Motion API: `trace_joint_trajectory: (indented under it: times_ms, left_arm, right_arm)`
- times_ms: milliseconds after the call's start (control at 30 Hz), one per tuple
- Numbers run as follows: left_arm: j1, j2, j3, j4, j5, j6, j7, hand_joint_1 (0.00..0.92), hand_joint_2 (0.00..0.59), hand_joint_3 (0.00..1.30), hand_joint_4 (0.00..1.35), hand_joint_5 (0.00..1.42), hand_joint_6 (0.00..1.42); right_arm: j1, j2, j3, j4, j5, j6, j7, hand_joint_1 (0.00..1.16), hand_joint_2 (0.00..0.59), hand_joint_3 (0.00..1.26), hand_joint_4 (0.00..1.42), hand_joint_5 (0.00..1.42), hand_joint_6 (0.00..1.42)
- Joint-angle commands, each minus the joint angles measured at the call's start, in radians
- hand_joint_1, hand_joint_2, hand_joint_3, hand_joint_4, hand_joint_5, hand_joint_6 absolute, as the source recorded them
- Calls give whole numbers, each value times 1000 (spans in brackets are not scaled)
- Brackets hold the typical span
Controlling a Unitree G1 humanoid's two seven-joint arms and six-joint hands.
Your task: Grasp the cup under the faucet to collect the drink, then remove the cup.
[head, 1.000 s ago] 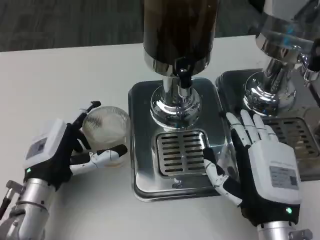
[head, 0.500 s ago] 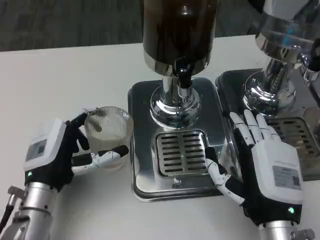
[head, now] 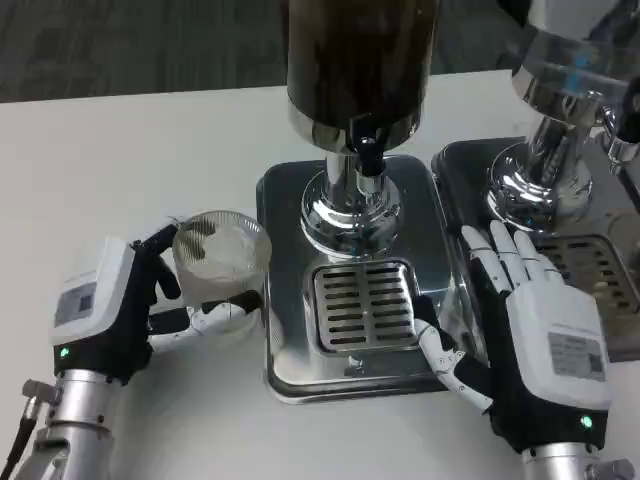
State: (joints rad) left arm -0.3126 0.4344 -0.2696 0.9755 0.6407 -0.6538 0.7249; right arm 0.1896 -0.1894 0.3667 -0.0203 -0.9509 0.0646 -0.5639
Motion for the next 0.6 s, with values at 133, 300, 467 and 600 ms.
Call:
trace_joint_trajectory:
  times_ms: [133,300,467,600]
  left_arm:
    - [-3,-8,7,-47,4,4,67,387,74,416,626,858,1051]
    - [5,-20,3,-85,7,6,78,371,77,412,627,857,1036]
    - [20,-16,6,-124,7,-2,75,367,77,411,627,857,1031]
    - [16,-18,2,-145,12,1,70,366,77,411,625,857,1029]
  right_arm:
    - [9,-9,-7,-8,16,-15,-9,305,405,177,74,73,155]
    - [19,-23,-10,-20,23,-20,-4,305,407,177,74,73,158]
    - [27,-23,-5,-34,16,-14,1,306,410,177,74,73,160]
    - [28,-24,-7,-37,17,-11,4,308,414,177,74,73,161]
